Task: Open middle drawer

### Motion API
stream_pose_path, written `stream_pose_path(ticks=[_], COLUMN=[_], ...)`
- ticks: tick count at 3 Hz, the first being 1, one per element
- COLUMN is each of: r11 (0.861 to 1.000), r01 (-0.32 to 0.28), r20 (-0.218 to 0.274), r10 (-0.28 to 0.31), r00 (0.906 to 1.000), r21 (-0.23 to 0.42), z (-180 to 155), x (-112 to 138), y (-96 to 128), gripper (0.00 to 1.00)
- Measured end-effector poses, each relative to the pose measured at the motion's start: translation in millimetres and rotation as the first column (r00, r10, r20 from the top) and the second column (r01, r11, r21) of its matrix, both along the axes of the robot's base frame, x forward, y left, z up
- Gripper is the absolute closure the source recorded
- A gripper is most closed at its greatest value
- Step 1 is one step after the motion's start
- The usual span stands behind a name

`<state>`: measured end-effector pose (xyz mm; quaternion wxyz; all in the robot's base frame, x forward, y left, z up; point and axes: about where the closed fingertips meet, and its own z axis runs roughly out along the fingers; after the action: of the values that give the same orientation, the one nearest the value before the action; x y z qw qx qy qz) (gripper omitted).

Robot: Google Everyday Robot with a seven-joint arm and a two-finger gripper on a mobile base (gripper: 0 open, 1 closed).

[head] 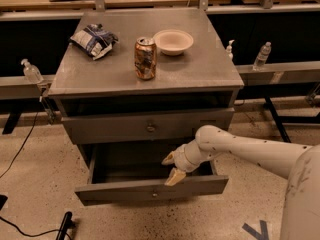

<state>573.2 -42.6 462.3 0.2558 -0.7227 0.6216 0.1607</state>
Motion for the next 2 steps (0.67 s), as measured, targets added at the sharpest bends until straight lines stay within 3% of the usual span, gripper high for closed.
stream_pose_path(ticks=[1, 2], r11=[0.996, 0.992], r01=[0.031, 0.038], r20=[-0.028, -0.063], r10=[-0.028, -0.03], r00=[0.9992, 0.9976], r21=[0.084, 0.124], z=[0.6, -0.9], x=[21.7, 28.2], y=[-2.5, -4.3], gripper=[0.85, 0.87])
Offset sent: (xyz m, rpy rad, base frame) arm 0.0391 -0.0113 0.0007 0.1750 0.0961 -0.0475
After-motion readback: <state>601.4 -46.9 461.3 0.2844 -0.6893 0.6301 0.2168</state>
